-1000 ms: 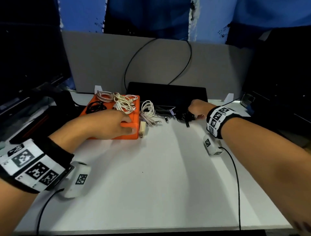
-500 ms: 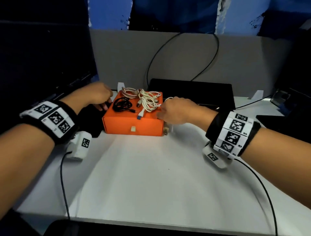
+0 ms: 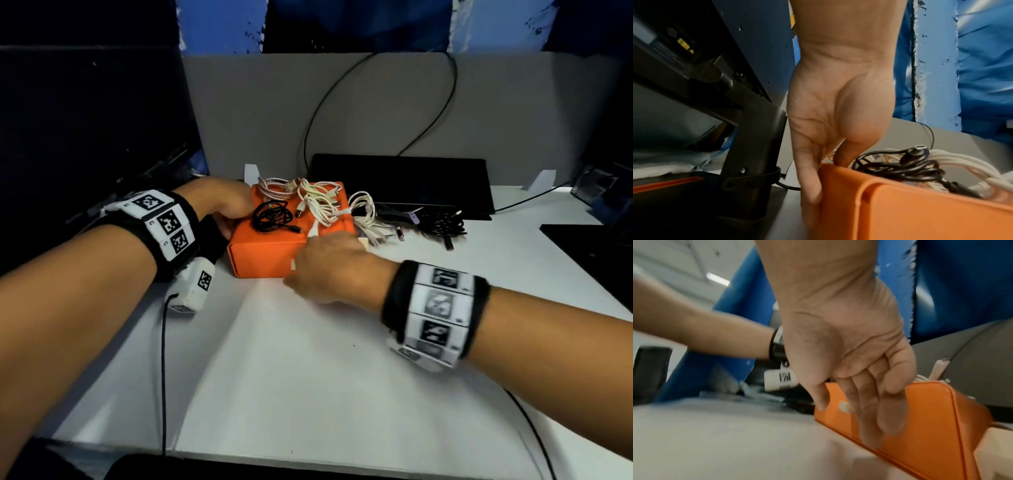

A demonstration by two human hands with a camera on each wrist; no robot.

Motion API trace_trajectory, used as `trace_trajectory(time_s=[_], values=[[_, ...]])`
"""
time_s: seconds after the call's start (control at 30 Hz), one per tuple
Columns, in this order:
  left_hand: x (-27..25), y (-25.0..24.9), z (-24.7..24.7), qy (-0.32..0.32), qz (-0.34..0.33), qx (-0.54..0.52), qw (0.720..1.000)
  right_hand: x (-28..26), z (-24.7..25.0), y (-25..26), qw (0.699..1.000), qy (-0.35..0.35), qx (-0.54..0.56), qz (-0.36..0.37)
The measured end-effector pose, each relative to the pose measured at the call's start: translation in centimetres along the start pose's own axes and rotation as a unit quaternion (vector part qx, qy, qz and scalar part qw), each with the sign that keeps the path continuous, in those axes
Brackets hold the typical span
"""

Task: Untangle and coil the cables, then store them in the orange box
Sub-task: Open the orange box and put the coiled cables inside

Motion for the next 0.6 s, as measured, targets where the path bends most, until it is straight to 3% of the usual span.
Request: trace_trajectory(time_s=[0.2, 0.43, 0.6], values=[[0.2, 0.8, -0.2, 0.036, 0.019, -0.017, 0.999, 2.2, -1.8, 2.8, 0.993, -0.008, -0.107, 0.041], [0.1, 1.2, -0.3, 0.046, 0.007, -0.057, 0.997, -5.1, -1.8, 5.9, 0.982, 0.010, -0.135, 0.135], [0.7, 1.8, -0.5, 0.064, -0.002, -0.055, 0.996, -8.6, 2.4, 4.3, 0.981, -0.126, -0.079, 0.127]])
Point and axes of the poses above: each hand's wrist, its own x-axis towards the middle knuckle, its own z-axis out of the back of the hand, y = z × x, the point moved 5 cm from there along x, towards the middle knuckle, and after that the axes turned 4 degrees about z, right-handed, at the moved point
